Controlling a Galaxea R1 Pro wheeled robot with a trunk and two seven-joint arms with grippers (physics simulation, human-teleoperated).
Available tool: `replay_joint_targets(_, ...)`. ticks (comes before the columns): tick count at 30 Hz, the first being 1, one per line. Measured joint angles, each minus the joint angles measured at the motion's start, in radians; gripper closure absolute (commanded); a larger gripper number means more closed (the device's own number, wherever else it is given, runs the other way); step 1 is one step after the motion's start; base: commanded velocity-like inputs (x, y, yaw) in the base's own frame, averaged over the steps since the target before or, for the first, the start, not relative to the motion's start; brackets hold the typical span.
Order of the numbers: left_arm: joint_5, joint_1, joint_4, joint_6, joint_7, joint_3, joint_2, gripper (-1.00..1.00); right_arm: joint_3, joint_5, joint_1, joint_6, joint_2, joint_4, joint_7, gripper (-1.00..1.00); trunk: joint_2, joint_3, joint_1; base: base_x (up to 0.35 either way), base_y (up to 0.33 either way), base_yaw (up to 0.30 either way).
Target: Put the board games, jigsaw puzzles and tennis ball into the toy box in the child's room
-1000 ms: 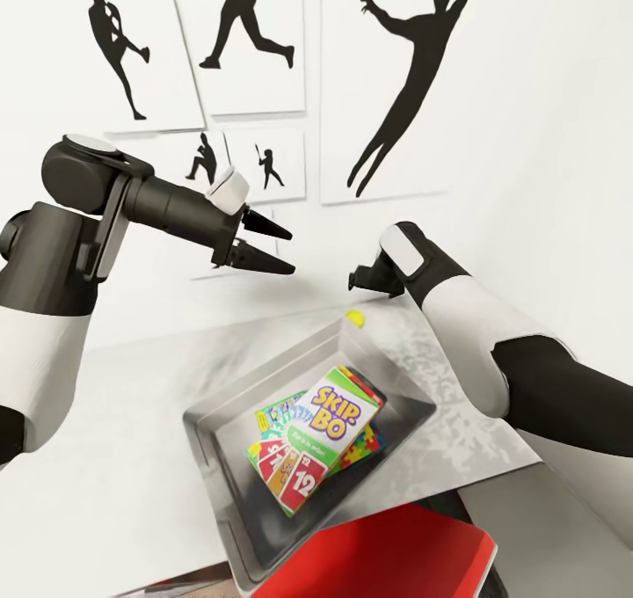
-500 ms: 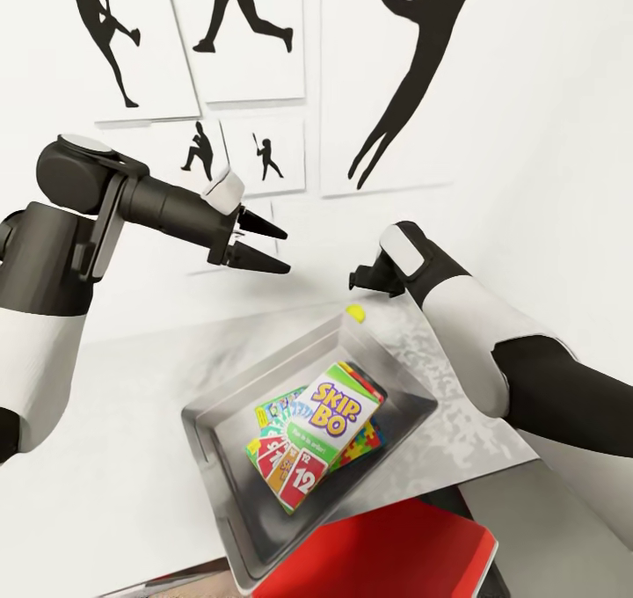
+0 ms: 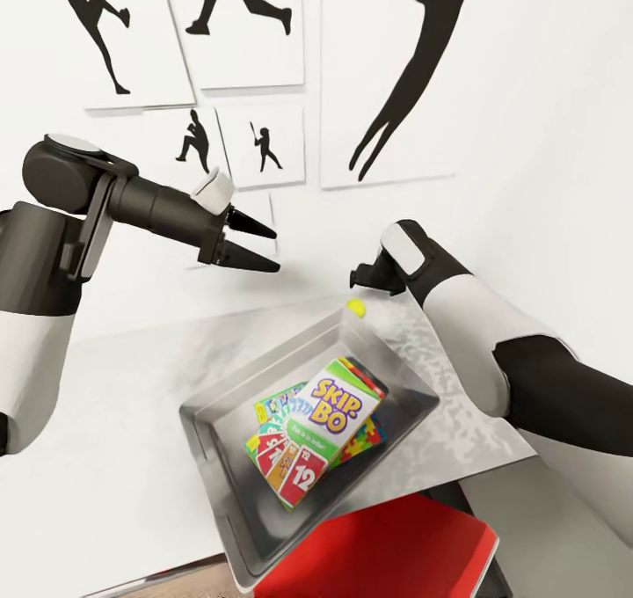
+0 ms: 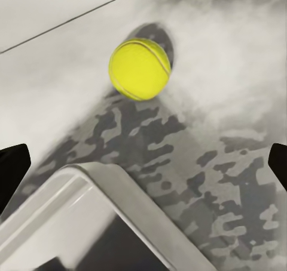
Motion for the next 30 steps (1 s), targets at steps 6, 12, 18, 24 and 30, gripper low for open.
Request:
replay_joint_targets(6, 0.0, 0.0, 0.0, 0.0, 0.0, 0.007, 0.008, -1.0, 0.0, -0.001, -0.007, 0.0, -0.004, -0.02, 0.0, -1.0, 0.0, -0.01, 0.0, 0.0, 0.0, 0.0)
replay_joint_targets(12, 0.0, 0.0, 0.0, 0.0, 0.0, 0.007, 0.009, -1.0, 0.0, -0.001, -0.027, -0.001, -0.005, -0.027, -0.001, -1.0, 0.0, -0.02, 0.0, 0.0, 0.0, 0.0)
replay_joint_targets(18, 0.0, 0.0, 0.0, 0.0, 0.0, 0.007, 0.01, -1.0, 0.0, -0.002, -0.051, -0.001, -0.007, -0.028, -0.001, -1.0, 0.0, -0.03, 0.0, 0.0, 0.0, 0.0)
replay_joint_targets(24, 0.0, 0.0, 0.0, 0.0, 0.0, 0.008, 0.01, -1.0, 0.0, -0.003, -0.07, -0.002, -0.008, -0.027, -0.001, -1.0, 0.0, -0.04, 0.0, 0.0, 0.0, 0.0)
replay_joint_targets(30, 0.0, 0.0, 0.0, 0.0, 0.0, 0.009, 0.011, -1.0, 0.0, -0.003, -0.081, -0.001, -0.008, -0.021, -0.001, -1.0, 0.0, -0.05, 0.0, 0.0, 0.0, 0.0)
